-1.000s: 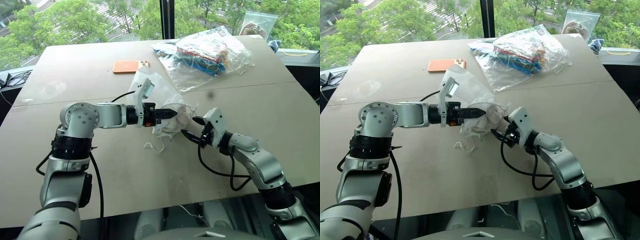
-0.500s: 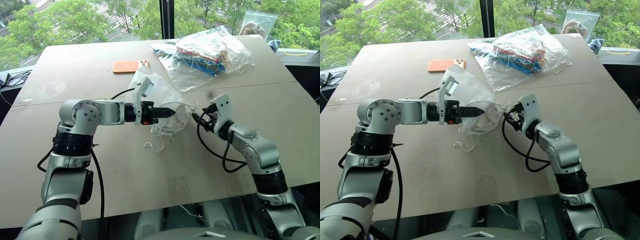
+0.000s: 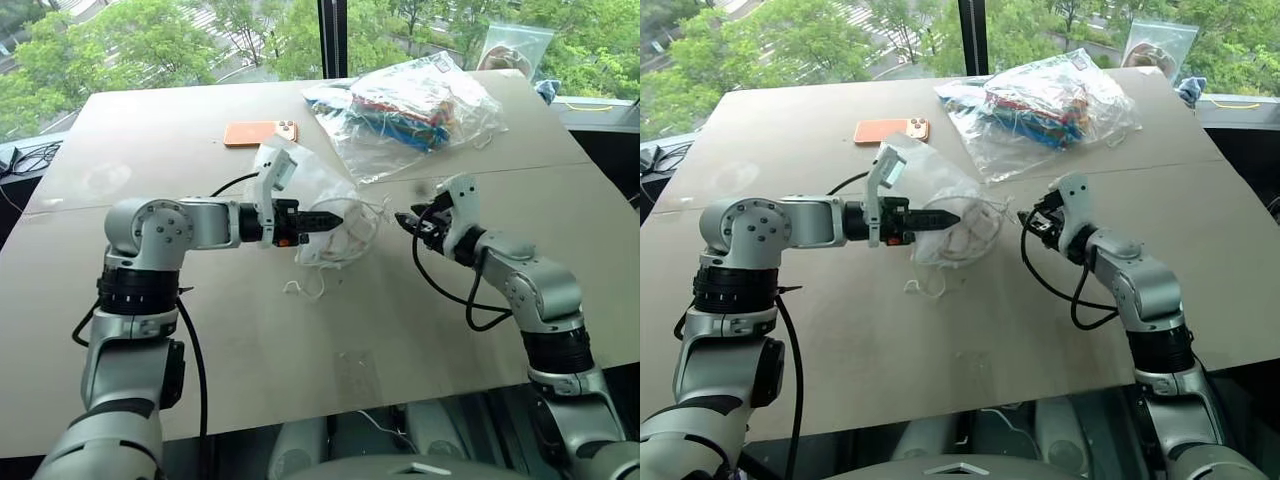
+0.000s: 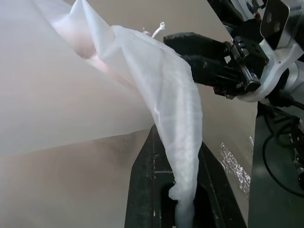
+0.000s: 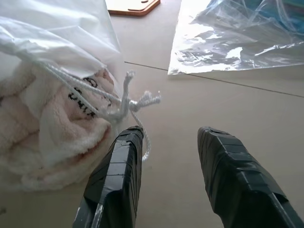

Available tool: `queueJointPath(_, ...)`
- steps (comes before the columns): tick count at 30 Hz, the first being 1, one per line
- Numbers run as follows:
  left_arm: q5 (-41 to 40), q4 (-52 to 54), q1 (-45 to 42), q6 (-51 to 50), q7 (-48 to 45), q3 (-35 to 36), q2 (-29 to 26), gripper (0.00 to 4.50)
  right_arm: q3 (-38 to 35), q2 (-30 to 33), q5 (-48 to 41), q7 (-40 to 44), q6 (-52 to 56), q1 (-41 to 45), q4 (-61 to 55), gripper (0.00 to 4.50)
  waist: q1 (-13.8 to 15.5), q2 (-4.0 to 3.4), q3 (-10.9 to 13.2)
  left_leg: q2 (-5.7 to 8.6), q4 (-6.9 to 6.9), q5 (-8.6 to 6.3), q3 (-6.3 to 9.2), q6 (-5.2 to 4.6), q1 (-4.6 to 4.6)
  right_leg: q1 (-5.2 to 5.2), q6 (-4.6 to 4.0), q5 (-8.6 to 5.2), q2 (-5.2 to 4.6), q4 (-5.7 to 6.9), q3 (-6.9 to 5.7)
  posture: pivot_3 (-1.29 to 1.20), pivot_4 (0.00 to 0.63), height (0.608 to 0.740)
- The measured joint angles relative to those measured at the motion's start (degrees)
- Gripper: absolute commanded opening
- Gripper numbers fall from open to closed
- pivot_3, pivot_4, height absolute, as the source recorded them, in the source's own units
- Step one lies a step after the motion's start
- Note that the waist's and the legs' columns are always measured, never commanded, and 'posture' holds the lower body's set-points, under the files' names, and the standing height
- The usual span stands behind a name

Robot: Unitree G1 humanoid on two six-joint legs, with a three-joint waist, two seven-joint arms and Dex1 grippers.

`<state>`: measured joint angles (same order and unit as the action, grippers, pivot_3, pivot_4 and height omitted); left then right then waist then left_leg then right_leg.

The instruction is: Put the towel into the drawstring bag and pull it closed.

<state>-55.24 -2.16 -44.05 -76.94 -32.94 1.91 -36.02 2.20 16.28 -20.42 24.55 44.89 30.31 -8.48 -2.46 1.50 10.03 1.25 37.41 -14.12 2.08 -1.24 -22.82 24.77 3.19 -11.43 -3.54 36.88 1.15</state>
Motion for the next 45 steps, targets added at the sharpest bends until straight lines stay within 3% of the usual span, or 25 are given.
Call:
queueJointPath(7,0.06,1.09,0.59,-0.76,-0.08,0.61,0.01,0.0,0.16,-3.14,-0.14,-0.15,-0.53,2.29,3.09,2.02,0.22,0.0,0.0,-0.01,0.01,0.0,-0.02,0.0,-0.02,-0.01,0.01,0.01,-0.1,-0.02,0.02,0.0,0.15,0.74)
queueJointPath(12,0.36,1.21,1.51,-1.45,-0.06,2.09,0.0,0.0,8.35,-0.8,4.49,2.51,-2.71,-0.04,4.36,2.02,0.19,0.0,0.0,0.01,0.01,0.0,0.01,0.01,-0.02,0.0,0.0,0.0,-0.05,-0.02,-0.02,0.0,0.15,0.74)
queueJointPath(22,1.07,1.56,1.76,-1.73,-0.41,2.32,0.04,0.0,8.58,-2.06,5.57,2.41,-3.89,-0.52,4.79,2.02,0.13,0.0,0.0,-0.01,0.01,0.01,0.0,0.02,0.0,0.0,0.0,0.0,-0.07,0.0,0.0,0.0,0.15,0.74)
queueJointPath(25,1.08,1.59,1.91,-1.93,-0.53,2.41,0.04,0.0,8.56,-2.08,5.66,2.49,-3.89,-0.52,4.78,1.22,0.13,0.0,0.0,0.0,0.01,0.01,0.0,0.02,-0.01,-0.01,0.0,0.0,-0.07,0.0,0.0,0.0,0.15,0.74)
queueJointPath(28,1.1,1.69,2.04,-1.96,-0.58,2.41,0.14,0.0,8.56,-2.66,5.54,2.69,-3.89,-0.71,4.77,0.05,0.12,0.0,0.0,0.0,0.01,0.01,0.01,0.02,-0.01,0.0,0.0,0.0,-0.06,0.0,-0.01,0.0,0.15,0.74)
queueJointPath(35,1.33,2.08,2.84,-1.91,-0.58,2.66,0.32,0.0,6.11,-2.84,3.68,2.45,-2.9,-2.66,0.55,0.05,0.24,0.0,0.0,-0.01,0.01,0.01,0.02,0.02,-0.02,0.0,0.0,0.0,-0.07,0.0,-0.01,0.0,0.15,0.74)
queueJointPath(45,3.7,1.4,3.39,0.16,-0.89,3.48,1.63,0.0,-8.54,-3.11,-8.75,-1.6,7.51,-3.56,-12.14,0.05,0.37,0.0,0.0,-0.03,0.01,0.0,0.03,0.0,-0.01,-0.01,0.0,0.0,-0.07,0.02,-0.03,0.0,0.15,0.74)
